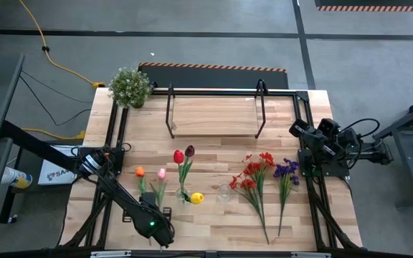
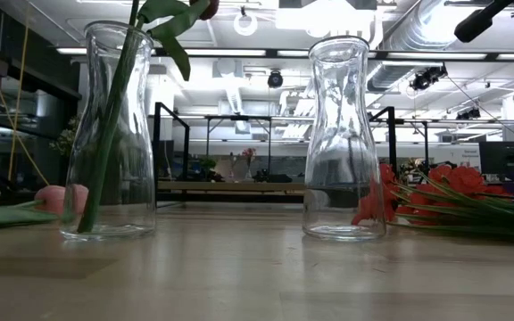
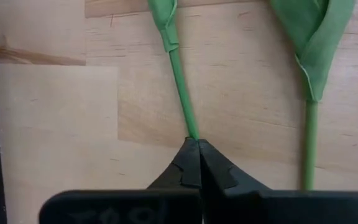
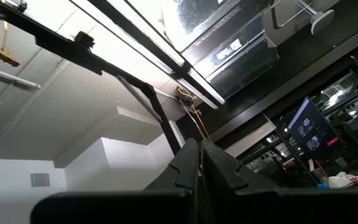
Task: Pick and place flowers into a vace then onto a shelf
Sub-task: Put the orange flower into the left transparent vase
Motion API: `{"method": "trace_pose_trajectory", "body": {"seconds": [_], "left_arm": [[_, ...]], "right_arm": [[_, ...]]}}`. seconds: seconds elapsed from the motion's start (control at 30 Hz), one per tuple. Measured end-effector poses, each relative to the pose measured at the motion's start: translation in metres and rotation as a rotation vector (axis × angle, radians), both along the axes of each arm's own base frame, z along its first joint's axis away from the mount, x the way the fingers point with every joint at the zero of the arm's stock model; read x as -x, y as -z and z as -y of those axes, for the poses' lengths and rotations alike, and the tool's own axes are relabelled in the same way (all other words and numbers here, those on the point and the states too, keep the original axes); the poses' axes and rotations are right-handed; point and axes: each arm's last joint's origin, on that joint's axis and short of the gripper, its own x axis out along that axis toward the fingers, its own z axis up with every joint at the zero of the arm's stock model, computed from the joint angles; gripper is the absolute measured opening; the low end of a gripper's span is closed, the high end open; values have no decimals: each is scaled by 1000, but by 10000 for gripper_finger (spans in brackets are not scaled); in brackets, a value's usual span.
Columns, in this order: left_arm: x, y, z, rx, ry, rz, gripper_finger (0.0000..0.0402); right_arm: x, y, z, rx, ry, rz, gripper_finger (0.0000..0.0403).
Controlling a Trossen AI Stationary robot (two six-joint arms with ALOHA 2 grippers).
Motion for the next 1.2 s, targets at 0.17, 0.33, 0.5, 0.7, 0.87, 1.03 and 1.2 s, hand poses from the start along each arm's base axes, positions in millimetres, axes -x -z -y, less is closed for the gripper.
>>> {"method": "trace_pose_trajectory", "body": {"seconds": [0.17, 0.33, 0.5, 0.7, 0.87, 1.03, 1.2], "left_arm": [[-1, -3, 1, 4, -18, -12, 21], [-1, -16, 5, -25, -28, -83, 21], [-2, -40, 7, -69, -28, -118, 21], [-2, -68, 14, -99, -9, -120, 21], [-4, -81, 24, -79, 25, -39, 21], [-5, -96, 33, -60, 58, 46, 21], [-5, -112, 43, -22, 79, 103, 21]], "right_arm": [[0, 0, 0, 8, -8, -1, 12], [0, 0, 0, 9, -10, 0, 12], [0, 0, 0, 9, -9, 0, 12], [0, 0, 0, 9, -9, 0, 12], [0, 0, 0, 9, -8, 0, 12], [0, 0, 0, 8, -7, -1, 12], [0, 0, 0, 10, -6, -1, 12]]}}
